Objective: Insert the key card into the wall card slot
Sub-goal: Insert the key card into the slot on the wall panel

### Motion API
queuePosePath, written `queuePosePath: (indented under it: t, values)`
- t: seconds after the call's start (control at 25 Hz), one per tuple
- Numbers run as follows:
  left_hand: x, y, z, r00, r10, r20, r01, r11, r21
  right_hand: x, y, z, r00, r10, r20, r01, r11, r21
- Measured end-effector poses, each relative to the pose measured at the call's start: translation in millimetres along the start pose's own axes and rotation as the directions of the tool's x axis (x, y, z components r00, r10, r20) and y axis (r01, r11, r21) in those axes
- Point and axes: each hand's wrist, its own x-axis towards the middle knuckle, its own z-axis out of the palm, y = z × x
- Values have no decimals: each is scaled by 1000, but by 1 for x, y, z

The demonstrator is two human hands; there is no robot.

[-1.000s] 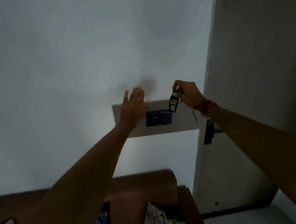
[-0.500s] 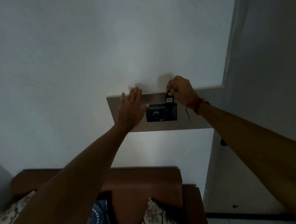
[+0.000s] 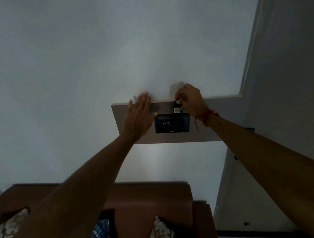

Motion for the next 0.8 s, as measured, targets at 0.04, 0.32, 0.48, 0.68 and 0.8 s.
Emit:
queuePosePath:
  t: [0.04,0.32,0.48,0.68,0.8]
  values:
    - [2,-1,4,1000,0,2,0,1000,-3,1,1,0,1000,-7,-15,7,1000,-5]
    - [3,-5,28,999,2,-46,-3,1000,-26,2,7,12,997,-77,6,77,989,-124]
    - [3,-6,33,998,-7,-69,5,1000,-28,-10,11,26,985,-165,46,170,929,-329]
    - [4,-6,38,995,-16,-95,13,1000,-28,-23,24,35,975,-218,-47,188,915,-358]
    - [3,-2,42,994,-43,-103,40,999,-29,-24,23,39,982,-182,-51,157,936,-316]
